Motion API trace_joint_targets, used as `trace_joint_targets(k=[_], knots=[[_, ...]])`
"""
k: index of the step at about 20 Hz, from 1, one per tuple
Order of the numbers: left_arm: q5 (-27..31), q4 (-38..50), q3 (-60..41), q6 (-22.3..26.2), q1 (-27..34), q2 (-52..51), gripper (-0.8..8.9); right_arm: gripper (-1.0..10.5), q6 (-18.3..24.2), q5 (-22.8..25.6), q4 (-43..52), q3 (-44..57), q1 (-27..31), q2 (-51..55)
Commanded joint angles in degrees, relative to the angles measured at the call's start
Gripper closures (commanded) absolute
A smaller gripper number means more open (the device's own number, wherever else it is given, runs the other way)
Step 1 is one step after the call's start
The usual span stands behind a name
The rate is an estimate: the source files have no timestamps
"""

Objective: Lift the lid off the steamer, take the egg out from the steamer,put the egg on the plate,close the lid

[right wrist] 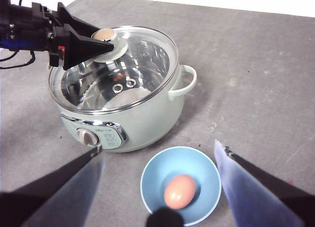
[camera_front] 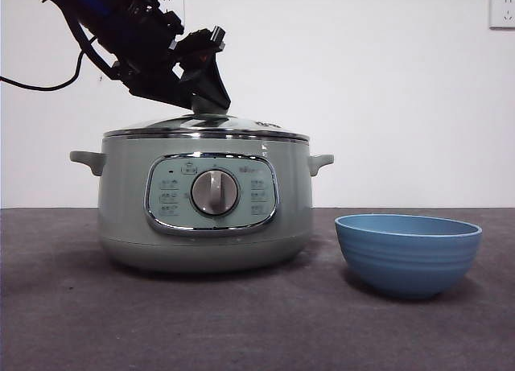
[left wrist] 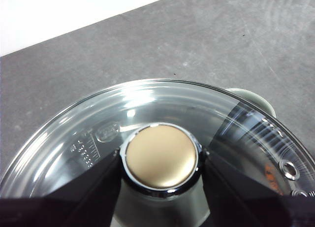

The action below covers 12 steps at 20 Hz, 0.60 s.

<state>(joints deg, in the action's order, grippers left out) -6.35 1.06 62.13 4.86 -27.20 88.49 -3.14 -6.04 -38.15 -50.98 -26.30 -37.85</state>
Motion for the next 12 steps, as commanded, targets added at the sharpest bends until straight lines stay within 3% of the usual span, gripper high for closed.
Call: trace_joint_targets(k=[1, 3, 4, 7, 12], knots=[[0.3, -2.4, 0.2, 1.2, -0.2, 0.7, 8.19, 5.6, -0.5, -0.1, 0.1, 0.1, -0.2, 0.2], [0.2, -3.3, 0.2, 1.1, -0.2, 0.7, 8.02, 5.6, -0.4, -0.1, 0.1, 0.1, -0.2, 0.2], [0.2, -3.4, 0.2, 0.7, -0.2, 0.7, 7.41, 5.6, -0.4, -0.1, 0.1, 0.1, -0.2, 0.2], [0.2, -3.3, 0.2, 0.7, -0.2, 0.7, 3.64, 5.6, -0.4, -0.1, 0.1, 0.1, -0.2, 0.2], [0.2, -4.5, 0.2, -0.6, -0.2, -2.3, 3.33, 5.6, -0.4, -0.1, 0.1, 0.1, -0.2, 0.1]])
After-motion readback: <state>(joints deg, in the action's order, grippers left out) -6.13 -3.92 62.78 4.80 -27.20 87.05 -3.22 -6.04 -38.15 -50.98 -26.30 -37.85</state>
